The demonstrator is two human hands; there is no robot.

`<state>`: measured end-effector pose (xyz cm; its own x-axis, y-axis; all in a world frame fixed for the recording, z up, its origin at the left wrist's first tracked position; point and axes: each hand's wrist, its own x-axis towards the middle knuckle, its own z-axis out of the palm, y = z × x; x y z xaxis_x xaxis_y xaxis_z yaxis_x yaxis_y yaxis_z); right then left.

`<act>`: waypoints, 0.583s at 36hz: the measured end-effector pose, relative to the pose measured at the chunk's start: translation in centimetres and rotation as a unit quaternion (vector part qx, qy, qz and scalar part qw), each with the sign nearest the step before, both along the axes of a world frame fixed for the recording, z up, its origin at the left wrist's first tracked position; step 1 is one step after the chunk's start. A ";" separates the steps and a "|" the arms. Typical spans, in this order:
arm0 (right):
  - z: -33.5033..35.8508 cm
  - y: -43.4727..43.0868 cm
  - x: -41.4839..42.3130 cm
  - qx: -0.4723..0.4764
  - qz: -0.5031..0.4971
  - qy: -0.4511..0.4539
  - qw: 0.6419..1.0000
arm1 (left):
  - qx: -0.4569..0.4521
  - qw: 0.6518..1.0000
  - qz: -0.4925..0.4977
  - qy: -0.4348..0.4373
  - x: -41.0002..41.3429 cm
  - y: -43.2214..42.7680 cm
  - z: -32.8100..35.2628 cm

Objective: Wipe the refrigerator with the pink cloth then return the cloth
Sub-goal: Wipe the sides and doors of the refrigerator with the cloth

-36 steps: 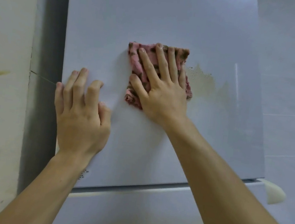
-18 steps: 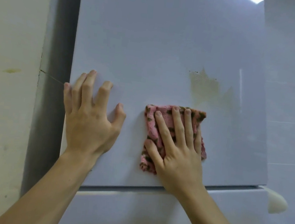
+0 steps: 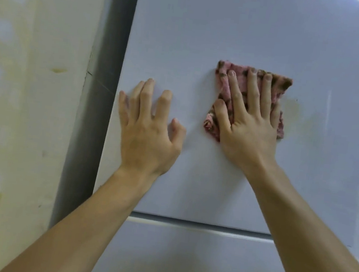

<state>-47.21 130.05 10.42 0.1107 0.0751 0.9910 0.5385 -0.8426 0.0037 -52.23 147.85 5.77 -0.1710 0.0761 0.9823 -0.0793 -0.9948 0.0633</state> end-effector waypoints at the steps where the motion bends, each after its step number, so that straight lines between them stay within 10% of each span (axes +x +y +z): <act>1: -1.1 -0.1 0.1 -0.004 -0.002 -0.006 1.000 | -0.006 1.000 0.001 -0.001 0.1 -0.3 0.1; 10: -7.3 -1.1 1.1 -0.013 -0.003 -0.048 0.999 | 0.002 1.000 0.016 -0.005 0.6 -0.7 0.0; 21: 4.0 -2.7 0.4 0.039 0.012 0.035 0.999 | 0.023 1.000 0.015 -0.013 1.0 -0.9 0.2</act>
